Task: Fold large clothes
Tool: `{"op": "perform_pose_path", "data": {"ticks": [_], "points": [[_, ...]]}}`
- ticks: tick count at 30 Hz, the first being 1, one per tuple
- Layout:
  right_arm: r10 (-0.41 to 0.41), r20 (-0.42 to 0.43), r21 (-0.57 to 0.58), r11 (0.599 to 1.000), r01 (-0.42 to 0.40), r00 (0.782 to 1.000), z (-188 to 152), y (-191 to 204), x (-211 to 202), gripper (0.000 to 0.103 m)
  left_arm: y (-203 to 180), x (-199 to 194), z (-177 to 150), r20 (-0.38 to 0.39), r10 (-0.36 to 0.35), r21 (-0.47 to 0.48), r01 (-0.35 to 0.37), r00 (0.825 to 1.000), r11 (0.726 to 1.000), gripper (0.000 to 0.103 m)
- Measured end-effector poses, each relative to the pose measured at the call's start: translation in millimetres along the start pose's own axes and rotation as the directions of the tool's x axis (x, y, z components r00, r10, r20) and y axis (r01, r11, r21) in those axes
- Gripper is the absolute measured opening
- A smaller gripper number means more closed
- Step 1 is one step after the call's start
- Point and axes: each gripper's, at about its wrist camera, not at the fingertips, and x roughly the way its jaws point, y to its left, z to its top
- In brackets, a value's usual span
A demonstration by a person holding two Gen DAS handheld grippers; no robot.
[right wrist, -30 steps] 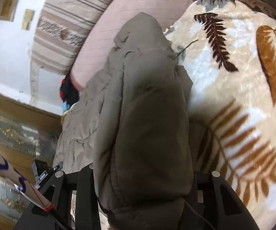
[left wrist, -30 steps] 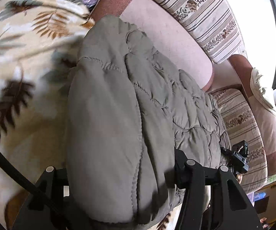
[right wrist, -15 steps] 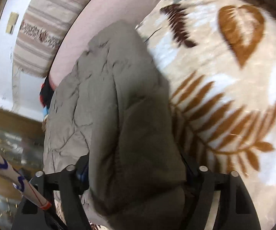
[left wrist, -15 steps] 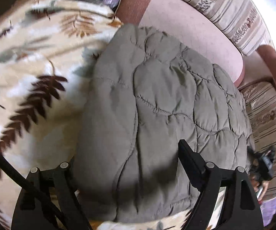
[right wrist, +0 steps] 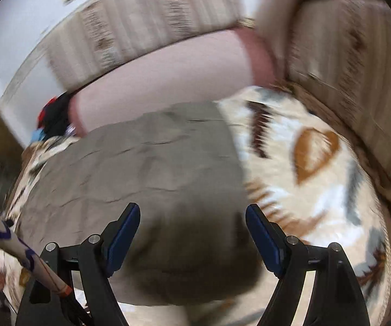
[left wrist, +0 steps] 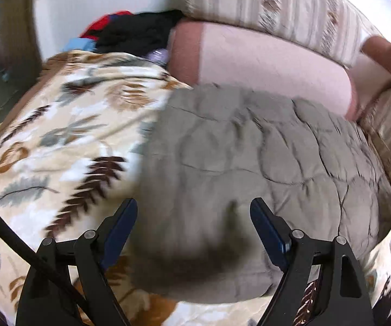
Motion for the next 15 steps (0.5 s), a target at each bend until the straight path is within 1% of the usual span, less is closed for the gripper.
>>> {"op": "perform_pose_path", "data": {"ticks": [1,3,5,7,10,15], "points": [[0.002,-0.013,-0.015,1.0,-0.003,1.0,-1,10,9,0.084,-4,12,2,-0.007,0.005,0.01,-0.005,1.0,1.0,0.084],[-0.004,-0.026,-0.017,1.0,0.004,1.0,0,18,29,0.084,-12,30,7,-0.004,0.057,0.028,-0.057,0.998,0.998,0.084],[-0.042,-0.034,-0.023,0.999,0.041,0.999,3,20,50,0.084,-14,45,11,0.002,0.095,0.042,-0.095,0.996,0.995,0.086],[-0.088,-0.033,-0.049,0.995,0.086,0.996,6,19,68,0.084,-17,55,16,0.023,0.118,0.048,-0.119,0.993,0.992,0.092],[-0.124,-0.02,-0.072,0.99,0.123,0.992,15,15,88,0.084,-21,69,27,0.037,0.132,0.066,-0.134,0.991,0.989,0.093],[-0.113,-0.047,-0.012,0.994,0.113,0.992,36,-4,121,0.088,-27,92,49,0.034,0.14,0.08,-0.142,0.99,0.987,0.093]]}}
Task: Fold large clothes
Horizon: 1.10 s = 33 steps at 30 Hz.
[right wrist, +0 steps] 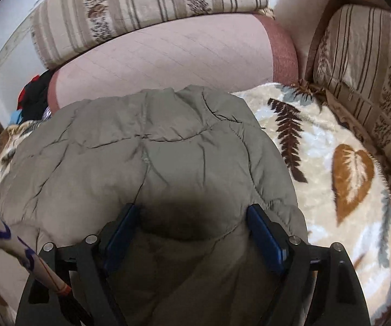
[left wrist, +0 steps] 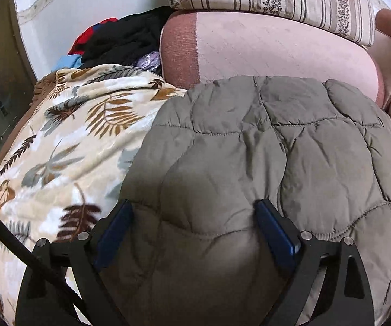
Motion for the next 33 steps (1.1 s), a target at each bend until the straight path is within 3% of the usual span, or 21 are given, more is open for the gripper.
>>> {"op": "perform_pose_path", "data": {"ticks": [6,10,15,18,20,23,25,29,31,33], "points": [[-0.026,-0.025,0.0,1.0,0.026,0.999,11,-3,13,0.093,2,-5,3,-0.011,-0.003,-0.009,0.003,1.0,1.0,0.093],[-0.046,0.007,-0.001,0.999,0.046,0.999,6,9,-20,0.092,6,-29,-9,-0.003,0.016,-0.02,-0.016,1.0,1.0,0.093],[-0.001,0.097,-0.056,0.998,0.007,0.995,-20,51,-74,0.092,7,-64,-37,0.023,0.043,-0.065,-0.042,0.999,0.997,0.093],[0.034,0.092,-0.088,0.996,-0.026,0.995,-42,75,-78,0.092,0,-73,-57,0.025,0.026,-0.081,-0.024,0.999,0.996,0.093],[0.028,0.057,-0.123,0.992,-0.021,0.998,-54,85,-68,0.092,-9,-68,-65,0.011,0.047,-0.044,-0.047,0.999,0.998,0.093],[-0.021,0.033,-0.111,0.993,0.025,0.999,-66,76,-52,0.092,-15,-74,-70,0.037,0.093,0.016,-0.094,0.995,0.995,0.093],[-0.1,0.046,-0.094,0.99,0.104,0.994,-68,61,-52,0.092,-12,-84,-71,0.055,0.113,0.022,-0.114,0.992,0.993,0.093],[-0.267,0.068,-0.113,0.955,0.274,0.961,-69,45,-66,0.092,1,-101,-79,0.062,0.131,-0.024,-0.129,0.989,0.991,0.093],[-0.235,0.101,-0.112,0.963,0.246,0.967,-70,51,-84,0.091,6,-105,-84,0.048,0.123,-0.057,-0.12,0.991,0.991,0.093],[-0.139,0.133,-0.147,0.976,0.159,0.981,-71,72,-102,0.091,10,-106,-90,0.023,0.105,-0.099,-0.102,0.994,0.99,0.093]]}}
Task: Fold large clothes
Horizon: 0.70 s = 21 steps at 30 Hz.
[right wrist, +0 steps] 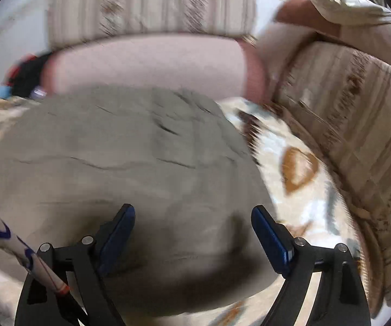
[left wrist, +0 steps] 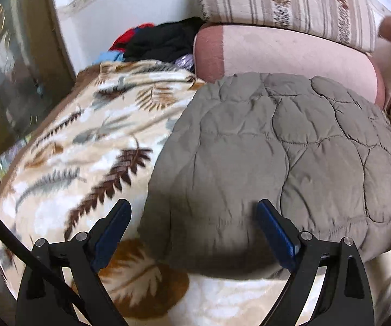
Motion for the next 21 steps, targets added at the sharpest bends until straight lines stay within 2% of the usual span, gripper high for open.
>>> {"op": "perform_pose_path", "data": {"ticks": [3,5,8,12,17,21], "points": [[0.131,0.012,-0.045,0.99,-0.13,0.991,4,35,-8,0.091,3,-6,-5,-0.02,-0.026,-0.04,0.025,0.999,0.999,0.093],[0.143,-0.01,-0.067,0.987,-0.143,0.99,3,52,1,0.091,6,-18,-7,0.001,-0.015,-0.049,0.015,1.0,0.999,0.093],[0.106,-0.057,-0.068,0.992,-0.11,0.993,-6,58,21,0.09,14,-37,-7,0.053,0.007,-0.06,-0.004,0.999,0.998,0.093],[0.051,-0.101,0.028,0.998,-0.048,0.994,-14,20,35,0.091,22,-63,-6,0.141,0.082,-0.071,-0.072,0.987,0.995,0.093],[-0.037,-0.109,0.128,0.99,0.051,0.993,-22,-28,12,0.092,22,-90,-8,0.23,0.111,-0.085,-0.094,0.967,0.992,0.096],[-0.043,-0.102,0.165,0.985,0.059,0.994,-32,-42,-7,0.092,14,-103,-10,0.245,0.088,-0.061,-0.075,0.966,0.995,0.098]]}}
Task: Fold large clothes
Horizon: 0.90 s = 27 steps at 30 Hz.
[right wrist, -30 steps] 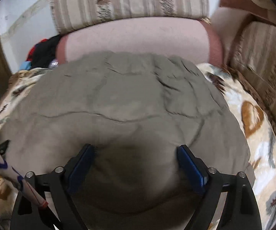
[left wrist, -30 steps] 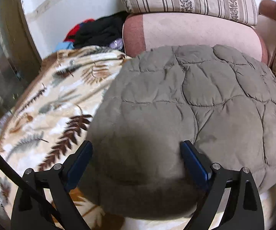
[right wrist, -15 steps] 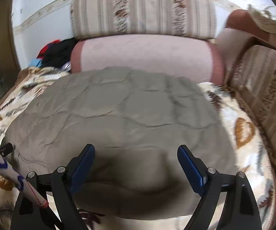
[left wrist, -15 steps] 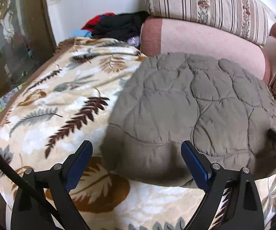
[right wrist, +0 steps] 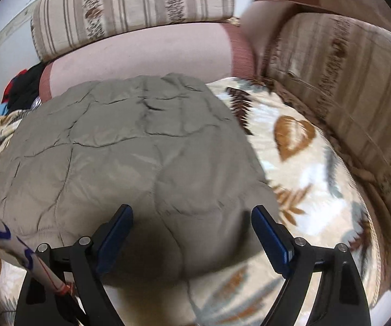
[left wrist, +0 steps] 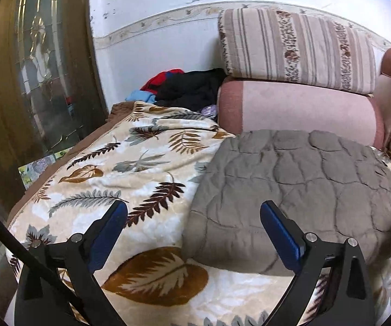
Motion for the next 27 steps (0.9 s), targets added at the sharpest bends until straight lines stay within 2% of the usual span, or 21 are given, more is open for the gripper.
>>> {"op": "perform_pose_path", "data": {"ticks": [8,12,16,20,27], "points": [[0.06,0.005,-0.033,0.998,-0.06,0.998,-28,14,-31,0.092,-6,-34,-5,0.037,-0.033,0.011,0.032,0.999,0.999,0.098],[0.087,0.008,-0.059,0.995,-0.086,0.996,-38,25,-44,0.092,-6,-51,-9,0.075,-0.003,0.004,0.003,0.997,1.0,0.098],[0.096,0.02,-0.086,0.992,-0.094,0.995,-47,33,-57,0.092,-2,-55,-11,0.017,-0.075,-0.016,0.075,0.997,0.997,0.098],[0.103,0.011,-0.117,0.988,-0.101,0.995,-59,40,-64,0.092,-6,-57,-18,-0.02,-0.107,-0.015,0.107,0.994,0.994,0.098],[0.105,-0.03,-0.125,0.986,-0.108,0.994,-73,40,-62,0.092,-27,-49,-43,-0.14,-0.223,-0.018,0.222,0.965,0.975,0.098]]}}
